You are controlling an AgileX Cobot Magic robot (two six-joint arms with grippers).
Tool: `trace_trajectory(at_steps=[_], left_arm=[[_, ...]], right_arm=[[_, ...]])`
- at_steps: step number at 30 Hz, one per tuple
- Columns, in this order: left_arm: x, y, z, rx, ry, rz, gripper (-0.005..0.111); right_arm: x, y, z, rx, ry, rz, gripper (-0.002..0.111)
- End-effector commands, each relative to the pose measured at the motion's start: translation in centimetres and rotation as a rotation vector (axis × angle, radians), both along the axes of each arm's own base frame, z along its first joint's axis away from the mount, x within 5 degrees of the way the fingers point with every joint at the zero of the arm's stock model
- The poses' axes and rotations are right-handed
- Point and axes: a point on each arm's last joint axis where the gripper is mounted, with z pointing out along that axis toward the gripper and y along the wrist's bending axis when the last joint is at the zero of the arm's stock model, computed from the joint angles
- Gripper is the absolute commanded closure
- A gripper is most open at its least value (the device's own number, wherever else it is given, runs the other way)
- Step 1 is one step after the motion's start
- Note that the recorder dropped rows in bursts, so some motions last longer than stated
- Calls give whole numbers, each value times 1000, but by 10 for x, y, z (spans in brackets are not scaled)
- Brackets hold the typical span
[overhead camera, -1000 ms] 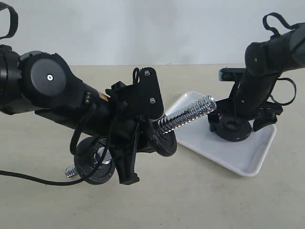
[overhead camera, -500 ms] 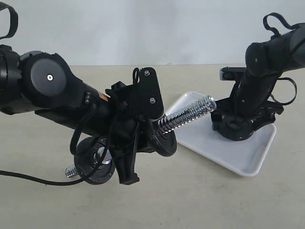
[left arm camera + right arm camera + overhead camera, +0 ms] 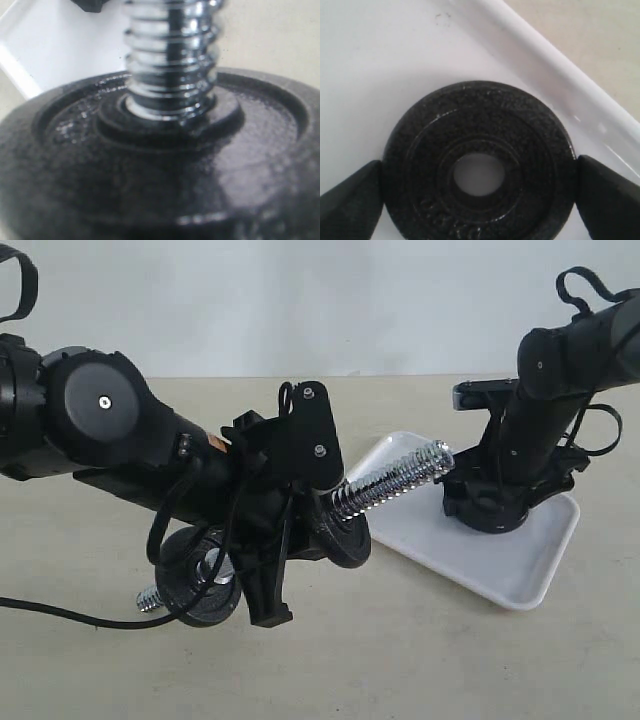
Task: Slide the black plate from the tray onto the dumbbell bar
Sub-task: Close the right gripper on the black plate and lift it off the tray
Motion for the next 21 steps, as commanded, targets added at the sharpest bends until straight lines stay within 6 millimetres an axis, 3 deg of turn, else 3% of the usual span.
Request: trace_trajectory(at_steps=[1,11,16,21], left_arm=[[6,-1,30,-109,-85,72,102],[6,-1,30,-109,-85,72,102],[6,-1,30,-107,-87,70,102],[6,0,29,-102,-88,67,102]], right_arm=[[-7,-3,16,-24,-1,60,108],[-13,-5,65,-19,-109,108,108],[-16,-6,72,-19,-112,108,108],[-15,-20,71,78,-79,66,108]])
